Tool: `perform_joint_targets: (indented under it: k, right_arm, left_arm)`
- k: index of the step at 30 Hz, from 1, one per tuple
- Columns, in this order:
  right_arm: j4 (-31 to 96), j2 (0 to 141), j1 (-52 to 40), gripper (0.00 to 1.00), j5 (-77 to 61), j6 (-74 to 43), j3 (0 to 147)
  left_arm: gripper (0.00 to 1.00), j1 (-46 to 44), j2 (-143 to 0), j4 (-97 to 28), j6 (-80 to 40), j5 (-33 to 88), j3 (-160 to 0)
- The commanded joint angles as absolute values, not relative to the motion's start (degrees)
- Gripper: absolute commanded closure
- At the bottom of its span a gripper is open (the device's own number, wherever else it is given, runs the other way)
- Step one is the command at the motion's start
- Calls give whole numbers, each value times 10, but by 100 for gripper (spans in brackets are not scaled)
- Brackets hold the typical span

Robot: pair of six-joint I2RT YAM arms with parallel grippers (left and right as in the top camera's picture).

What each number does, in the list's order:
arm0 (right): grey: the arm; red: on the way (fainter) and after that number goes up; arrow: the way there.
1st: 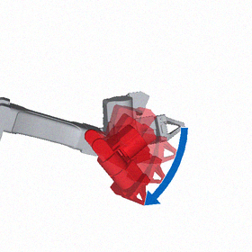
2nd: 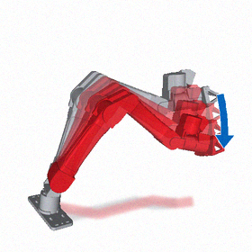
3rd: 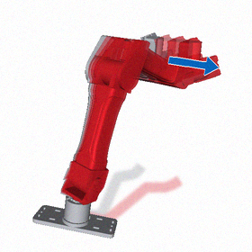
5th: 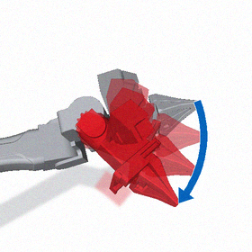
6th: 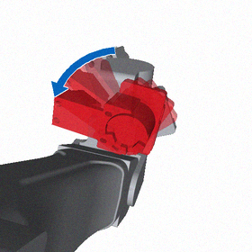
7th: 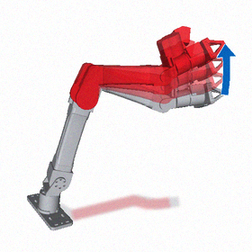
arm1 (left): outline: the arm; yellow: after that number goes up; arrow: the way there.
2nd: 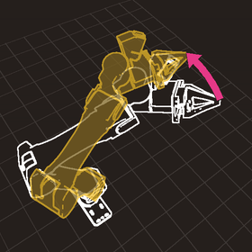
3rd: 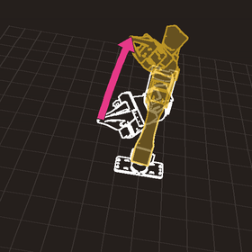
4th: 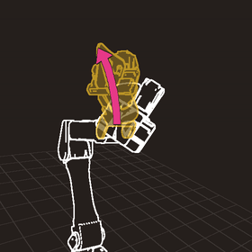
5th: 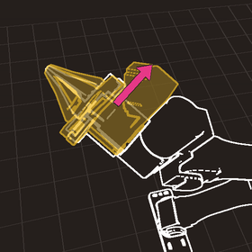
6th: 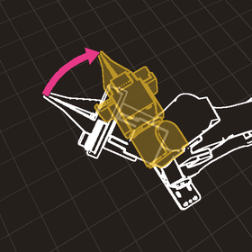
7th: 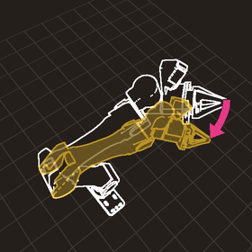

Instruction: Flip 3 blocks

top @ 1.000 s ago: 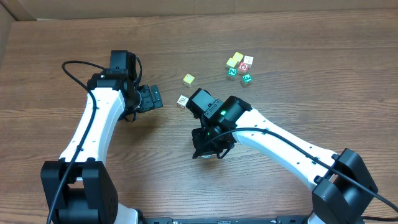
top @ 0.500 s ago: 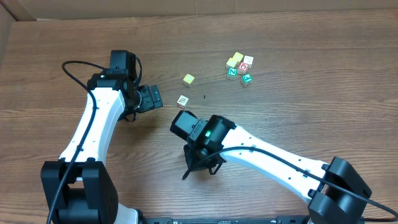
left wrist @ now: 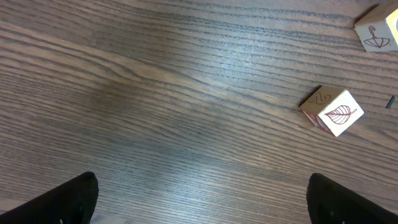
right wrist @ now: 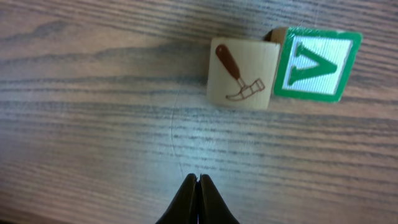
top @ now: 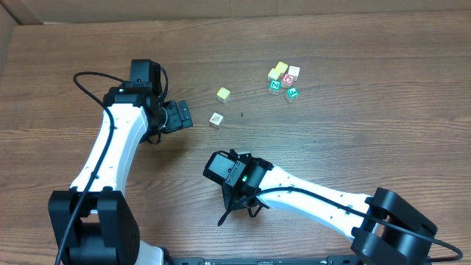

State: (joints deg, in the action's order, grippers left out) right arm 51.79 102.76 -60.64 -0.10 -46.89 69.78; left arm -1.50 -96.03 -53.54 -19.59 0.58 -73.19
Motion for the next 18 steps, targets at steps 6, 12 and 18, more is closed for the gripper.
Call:
perform_joint_targets:
  k: [6,12,18]
  right_arm:
    - [491,1027,-608,96,41,-483,674]
    - [489,1027,-608,96,79,-483,674]
    - [479,1028,-618,96,80,-483,669]
  left_arm:
    - [0,-15,-962,-535,-204,0,-740]
    - [0,-15,-962,-535,-204,0,-740]
    - [0,-15,-962,-535,-204,0,-740]
